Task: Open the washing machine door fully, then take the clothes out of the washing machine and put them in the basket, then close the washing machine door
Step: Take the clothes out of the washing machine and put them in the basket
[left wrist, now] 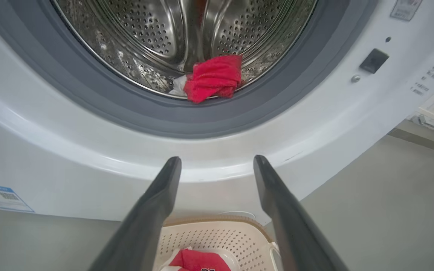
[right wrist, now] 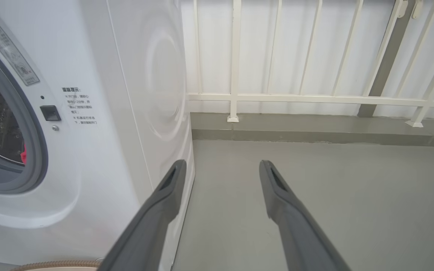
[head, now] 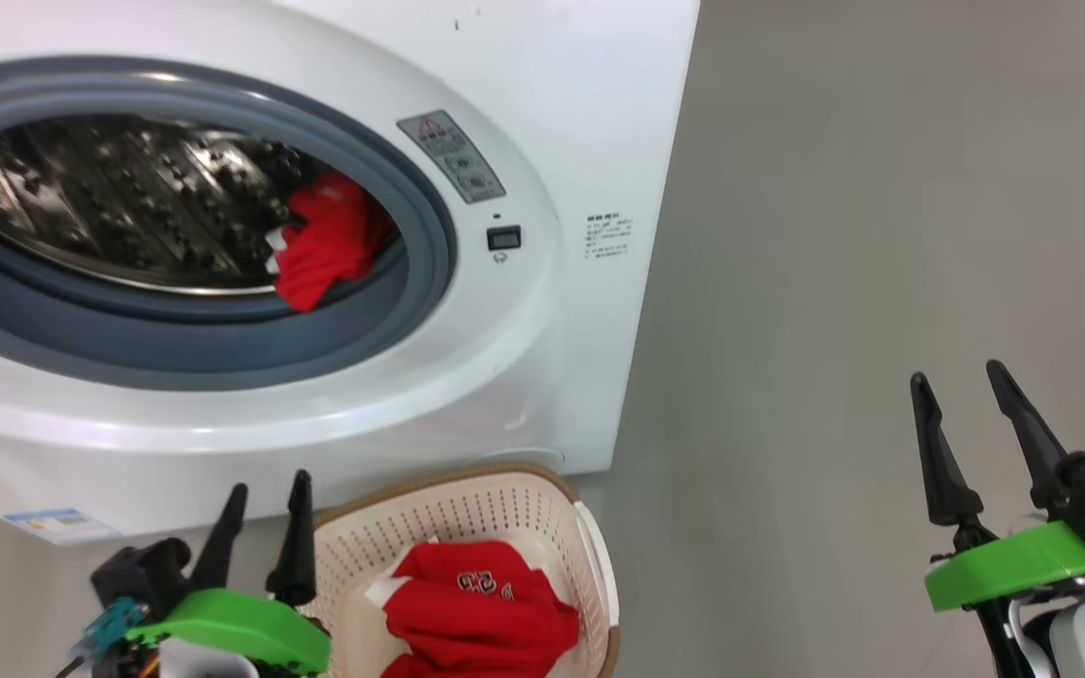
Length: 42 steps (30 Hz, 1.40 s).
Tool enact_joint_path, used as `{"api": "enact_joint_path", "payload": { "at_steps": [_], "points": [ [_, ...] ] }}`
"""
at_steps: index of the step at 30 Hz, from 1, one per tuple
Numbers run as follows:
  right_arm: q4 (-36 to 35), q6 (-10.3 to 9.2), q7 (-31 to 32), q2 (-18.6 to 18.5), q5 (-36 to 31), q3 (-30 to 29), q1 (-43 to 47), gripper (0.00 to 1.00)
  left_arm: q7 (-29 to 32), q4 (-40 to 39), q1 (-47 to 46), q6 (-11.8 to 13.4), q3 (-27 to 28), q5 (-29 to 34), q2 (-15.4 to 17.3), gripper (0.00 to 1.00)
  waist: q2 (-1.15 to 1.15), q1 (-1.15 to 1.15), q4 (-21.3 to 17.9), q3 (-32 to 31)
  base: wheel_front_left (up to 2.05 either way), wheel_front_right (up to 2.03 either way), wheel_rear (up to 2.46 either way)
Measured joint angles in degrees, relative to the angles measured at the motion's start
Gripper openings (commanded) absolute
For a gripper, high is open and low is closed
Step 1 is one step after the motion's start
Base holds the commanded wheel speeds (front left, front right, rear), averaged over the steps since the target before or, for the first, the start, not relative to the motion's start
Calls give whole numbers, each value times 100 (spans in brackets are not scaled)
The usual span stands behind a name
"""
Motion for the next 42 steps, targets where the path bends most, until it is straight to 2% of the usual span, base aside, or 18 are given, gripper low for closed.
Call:
{"api": "enact_joint_path", "payload": {
  "at_steps": [8, 16, 24, 42],
  "points": [
    [-67, 0, 0, 116, -51, -156, 319, 100, -1, -1484, 639, -26, 519, 470, 18, 100, 0, 0, 14, -459, 0, 0, 0],
    [-308, 0, 0, 299, -155, -471, 820, 100, -1, -2308, 1405, -78, 733, 630, 15, 100, 0, 0, -103, -895, 0, 0, 0],
    [-433, 0, 0, 328, -249, -500, 1120, 100, -1, -2444, 1690, -86, 748, 1040, 15, 100, 0, 0, -205, -1041, 0, 0, 0],
    [-480, 0, 0, 285, -247, -426, 1141, 100, -1, -2473, 1718, -86, 766, 957, 18, 100, 0, 0, -115, -1085, 0, 0, 0]
  ]
}}
